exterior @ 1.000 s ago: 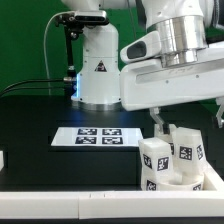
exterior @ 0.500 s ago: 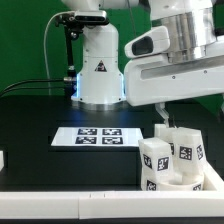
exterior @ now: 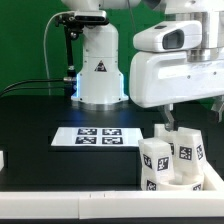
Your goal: Assemble stool
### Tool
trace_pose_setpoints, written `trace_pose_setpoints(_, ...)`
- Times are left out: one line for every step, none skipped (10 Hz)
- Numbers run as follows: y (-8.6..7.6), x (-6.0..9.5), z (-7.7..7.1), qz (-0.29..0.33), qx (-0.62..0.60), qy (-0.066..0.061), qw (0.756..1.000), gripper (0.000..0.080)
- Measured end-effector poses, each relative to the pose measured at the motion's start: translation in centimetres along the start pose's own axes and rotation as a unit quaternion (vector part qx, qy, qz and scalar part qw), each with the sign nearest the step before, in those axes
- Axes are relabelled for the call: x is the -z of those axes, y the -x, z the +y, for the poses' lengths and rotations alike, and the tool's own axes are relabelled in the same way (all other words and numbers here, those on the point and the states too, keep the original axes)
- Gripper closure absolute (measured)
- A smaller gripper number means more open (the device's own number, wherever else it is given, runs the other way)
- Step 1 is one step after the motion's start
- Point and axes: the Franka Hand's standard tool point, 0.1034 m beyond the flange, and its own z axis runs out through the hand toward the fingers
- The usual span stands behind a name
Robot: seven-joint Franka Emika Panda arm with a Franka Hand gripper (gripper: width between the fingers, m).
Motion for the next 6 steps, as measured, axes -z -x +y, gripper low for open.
trace_pose_setpoints(0.0,0.0,0.1,0.0,0.037,0.0,0.999,0.015)
trace_pose_setpoints(0.0,-0.1,0.1,-0.001,0.077,0.002,0.997,0.015)
trace_pose_setpoints(-0.1,-0.5,0.0,-0.006,0.117,0.009,0.993,0.015)
trace_pose_setpoints(-0.3,-0.9,0.1,-0.007,0.116,0.009,0.993,0.015)
trace_pose_setpoints(-0.3,-1.5,0.1,-0.005,0.117,0.01,0.993,0.015)
trace_pose_setpoints(-0.1,-2.3,-0.1,-0.009,0.119,0.008,0.993,0.015)
